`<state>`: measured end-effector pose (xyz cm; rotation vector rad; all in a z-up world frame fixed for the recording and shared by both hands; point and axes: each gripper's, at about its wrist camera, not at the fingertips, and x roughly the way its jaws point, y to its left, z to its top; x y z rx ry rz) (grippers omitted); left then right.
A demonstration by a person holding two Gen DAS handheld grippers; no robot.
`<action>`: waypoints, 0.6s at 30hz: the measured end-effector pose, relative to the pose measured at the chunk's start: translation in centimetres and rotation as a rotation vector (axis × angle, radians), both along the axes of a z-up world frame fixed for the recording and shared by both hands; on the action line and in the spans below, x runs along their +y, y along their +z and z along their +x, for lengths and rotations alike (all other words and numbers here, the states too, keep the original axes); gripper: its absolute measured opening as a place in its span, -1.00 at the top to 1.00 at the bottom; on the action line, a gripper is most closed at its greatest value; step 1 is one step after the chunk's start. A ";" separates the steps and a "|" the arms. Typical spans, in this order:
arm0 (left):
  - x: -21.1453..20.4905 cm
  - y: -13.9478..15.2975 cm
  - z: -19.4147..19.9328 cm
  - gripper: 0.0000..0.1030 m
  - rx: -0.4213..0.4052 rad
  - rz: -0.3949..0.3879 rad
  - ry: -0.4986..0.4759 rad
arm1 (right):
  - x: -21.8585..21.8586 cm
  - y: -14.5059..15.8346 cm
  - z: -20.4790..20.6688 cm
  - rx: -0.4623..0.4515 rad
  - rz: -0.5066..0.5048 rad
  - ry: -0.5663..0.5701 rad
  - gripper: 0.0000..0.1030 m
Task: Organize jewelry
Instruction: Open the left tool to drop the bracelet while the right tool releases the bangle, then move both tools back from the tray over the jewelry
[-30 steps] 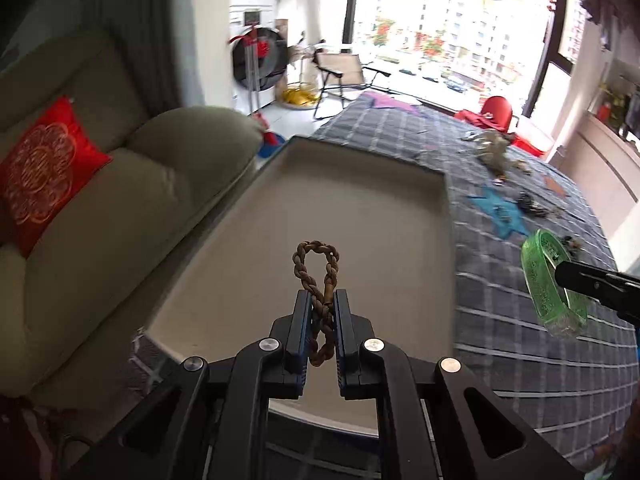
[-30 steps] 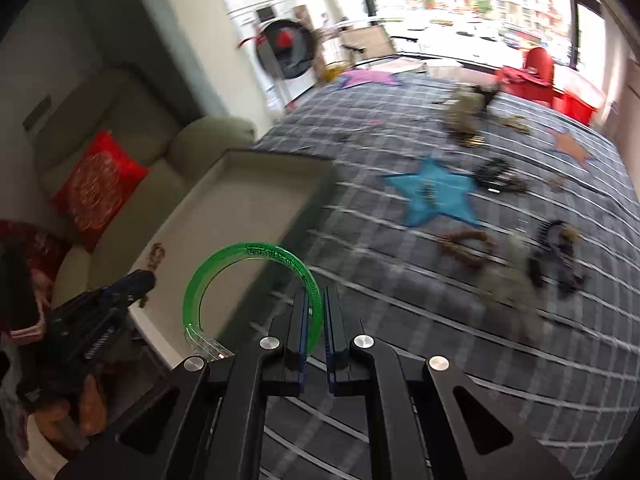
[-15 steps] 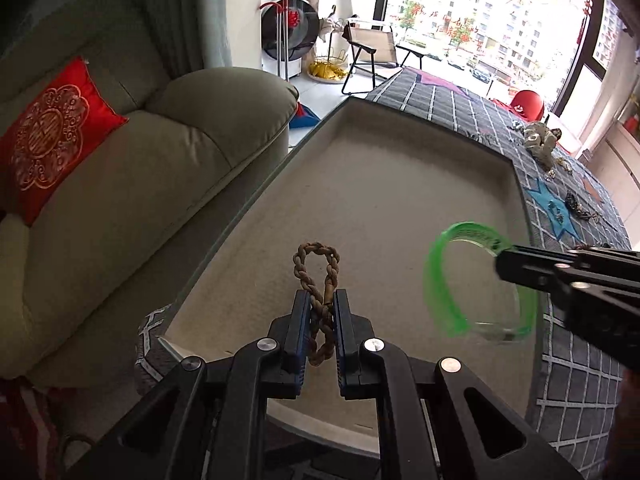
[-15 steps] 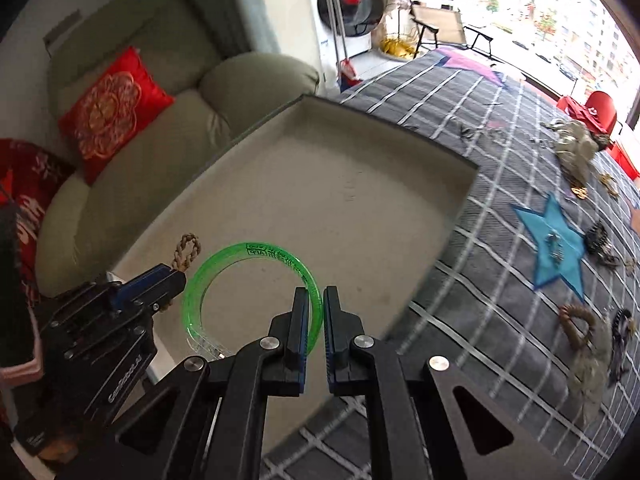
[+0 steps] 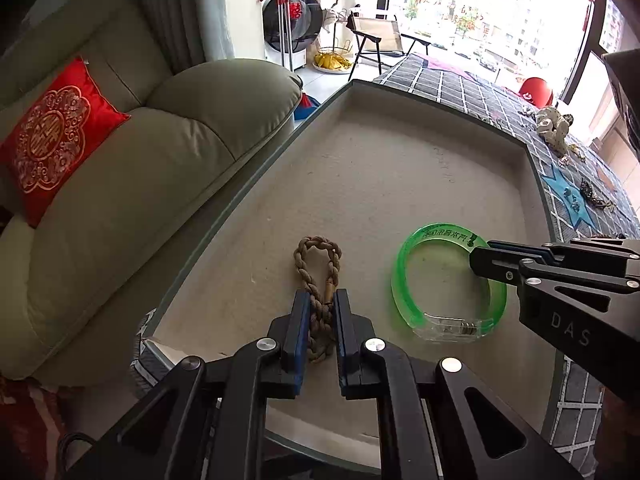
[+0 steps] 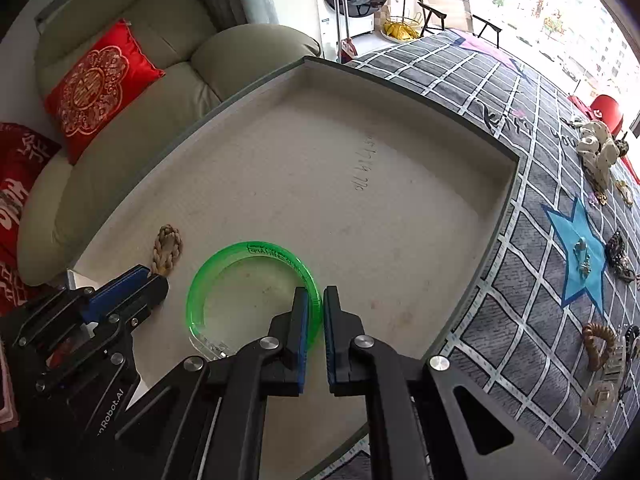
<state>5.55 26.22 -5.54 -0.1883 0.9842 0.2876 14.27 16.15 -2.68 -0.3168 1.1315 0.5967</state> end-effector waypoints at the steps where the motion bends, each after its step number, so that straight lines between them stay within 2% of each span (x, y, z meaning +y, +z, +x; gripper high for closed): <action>1: 0.0 0.1 -0.1 0.73 0.002 0.003 0.001 | -0.1 0.1 0.1 0.009 0.006 -0.004 0.84; 4: 0.0 0.1 0.1 0.73 0.004 0.012 0.007 | -0.8 0.5 0.4 0.017 0.026 -0.024 0.83; 6: 0.0 0.1 0.1 0.73 0.004 0.015 0.006 | -1.4 1.2 0.4 0.008 0.043 -0.040 0.74; 8: 0.1 0.2 0.1 0.73 0.001 0.018 0.010 | -2.1 2.0 0.3 -0.005 0.065 -0.055 0.35; 9: 0.1 0.2 0.1 0.65 0.000 0.016 0.012 | -2.5 2.3 0.2 -0.013 0.074 -0.061 0.23; 10: 0.2 0.2 0.1 -0.09 0.001 0.012 0.017 | -2.8 2.8 0.1 -0.024 0.084 -0.068 0.11; 11: 0.3 0.4 0.0 -0.60 -0.005 0.011 0.027 | -3.0 3.1 0.0 -0.028 0.092 -0.071 0.10; 12: 0.3 0.6 -0.2 -1.00 -0.021 0.028 0.045 | -3.3 3.3 -0.2 -0.030 0.102 -0.076 0.10; 14: 0.1 1.3 -0.5 -1.00 -0.059 0.048 0.034 | -4.1 3.9 -0.4 -0.033 0.124 -0.090 0.09; 18: -0.2 1.6 -0.3 -1.00 -0.050 0.052 0.015 | -5.6 4.7 -0.7 -0.034 0.162 -0.121 0.08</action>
